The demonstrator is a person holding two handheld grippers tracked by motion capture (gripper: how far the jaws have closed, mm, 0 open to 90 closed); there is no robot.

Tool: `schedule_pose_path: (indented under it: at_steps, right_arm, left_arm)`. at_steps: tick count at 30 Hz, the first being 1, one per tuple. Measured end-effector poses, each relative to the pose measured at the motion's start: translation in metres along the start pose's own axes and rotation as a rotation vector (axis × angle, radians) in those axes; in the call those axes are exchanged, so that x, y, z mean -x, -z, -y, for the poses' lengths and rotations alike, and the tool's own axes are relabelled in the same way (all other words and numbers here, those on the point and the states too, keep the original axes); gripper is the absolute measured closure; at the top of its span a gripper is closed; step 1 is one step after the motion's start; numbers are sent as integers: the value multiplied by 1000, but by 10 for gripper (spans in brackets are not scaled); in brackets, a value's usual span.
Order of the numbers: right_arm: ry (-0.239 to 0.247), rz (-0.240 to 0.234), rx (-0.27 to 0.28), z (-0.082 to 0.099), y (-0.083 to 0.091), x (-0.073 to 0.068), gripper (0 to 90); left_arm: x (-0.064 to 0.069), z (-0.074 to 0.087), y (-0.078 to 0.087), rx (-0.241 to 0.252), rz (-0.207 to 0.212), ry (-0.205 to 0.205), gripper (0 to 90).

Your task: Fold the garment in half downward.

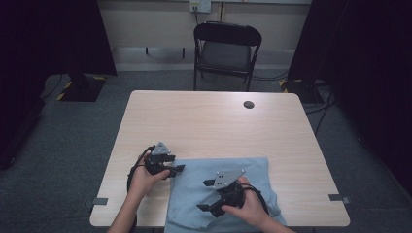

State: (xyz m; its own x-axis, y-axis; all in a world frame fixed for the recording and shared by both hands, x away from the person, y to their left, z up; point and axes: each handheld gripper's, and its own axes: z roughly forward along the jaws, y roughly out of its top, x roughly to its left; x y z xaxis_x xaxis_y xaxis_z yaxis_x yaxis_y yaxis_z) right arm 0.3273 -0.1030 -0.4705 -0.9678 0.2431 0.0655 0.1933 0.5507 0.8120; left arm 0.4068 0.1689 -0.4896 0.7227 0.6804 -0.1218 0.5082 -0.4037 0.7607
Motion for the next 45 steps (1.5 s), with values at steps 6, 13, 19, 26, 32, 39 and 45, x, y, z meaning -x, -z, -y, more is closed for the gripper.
schedule_pose_path:
  at_steps: [6,13,19,26,32,39,45]
  right_arm:
    - [-4,12,-31,4,-9,1,193]
    - [20,-23,-26,-3,-16,-9,225]
    - [32,-51,-62,-4,-27,-12,257]
    - [27,-42,-109,3,-36,-7,249]
    - [8,-35,-100,1,-39,-2,240]
    - [11,-29,-91,-9,-53,1,238]
    - [8,-20,-88,-23,-65,-1,238]
  left_arm:
    - [-1,1,-2,-6,-11,-8,381]
    - [-2,0,-4,-19,-13,-12,414]
    - [0,-1,-6,-45,-7,-27,522]
    - [-2,-6,-13,-49,-17,-28,551]
    - [-9,-16,-23,-51,-17,-26,550]
    - [-20,-26,-31,-62,-15,-24,557]
    - [-22,-31,-34,-82,-10,-28,571]
